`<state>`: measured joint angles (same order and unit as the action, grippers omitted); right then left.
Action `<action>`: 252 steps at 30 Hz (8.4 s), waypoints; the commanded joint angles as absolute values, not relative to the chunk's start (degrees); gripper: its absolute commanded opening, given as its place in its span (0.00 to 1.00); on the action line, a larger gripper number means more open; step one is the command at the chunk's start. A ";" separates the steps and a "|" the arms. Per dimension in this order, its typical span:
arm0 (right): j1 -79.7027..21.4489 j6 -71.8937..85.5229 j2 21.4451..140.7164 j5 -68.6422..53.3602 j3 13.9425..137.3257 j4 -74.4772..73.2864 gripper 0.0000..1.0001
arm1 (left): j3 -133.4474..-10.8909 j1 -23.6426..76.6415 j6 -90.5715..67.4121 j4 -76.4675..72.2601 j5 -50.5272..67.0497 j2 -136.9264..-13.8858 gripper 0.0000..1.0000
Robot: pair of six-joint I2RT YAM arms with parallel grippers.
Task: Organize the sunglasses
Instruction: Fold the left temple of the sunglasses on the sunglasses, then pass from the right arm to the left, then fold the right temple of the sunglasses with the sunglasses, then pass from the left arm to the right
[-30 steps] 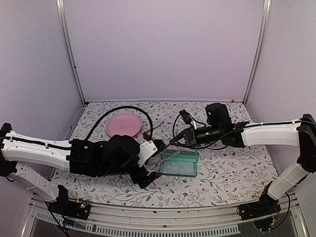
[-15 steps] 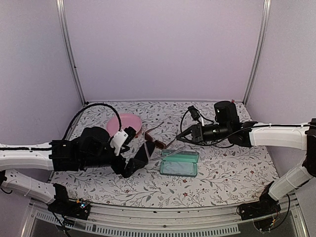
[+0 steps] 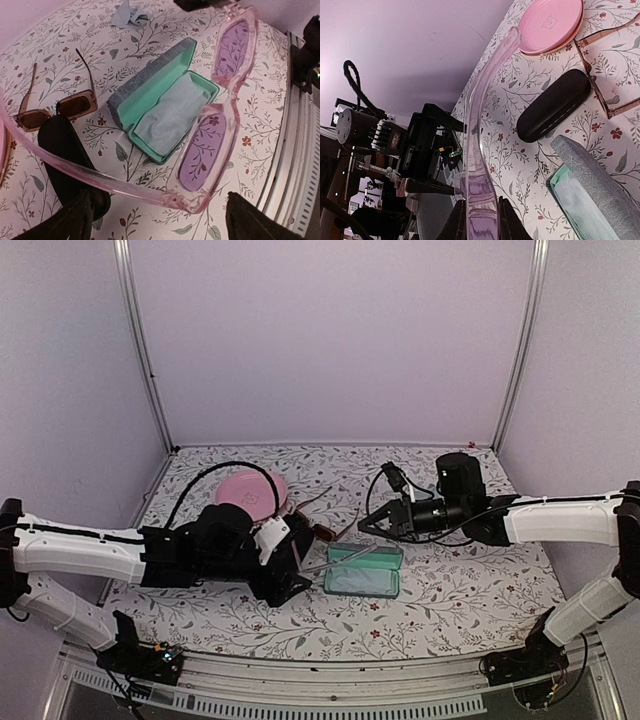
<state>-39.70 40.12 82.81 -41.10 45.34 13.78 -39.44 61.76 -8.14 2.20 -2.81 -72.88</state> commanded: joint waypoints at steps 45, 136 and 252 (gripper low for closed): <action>-40.39 18.49 74.94 -47.92 40.02 18.77 0.00 | -32.47 51.04 -25.72 -26.55 37.32 -75.19 0.97; -61.38 6.55 83.03 -7.77 53.54 -8.14 0.91 | -41.81 49.14 -21.27 -13.36 38.50 -84.45 0.12; -65.38 -8.72 82.05 -3.50 53.92 -20.97 0.26 | -40.03 41.39 -27.05 -8.70 64.61 -93.35 0.03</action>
<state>-65.25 -8.32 81.82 -2.55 52.03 -21.56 -39.09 41.82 -27.57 -9.13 63.35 -92.38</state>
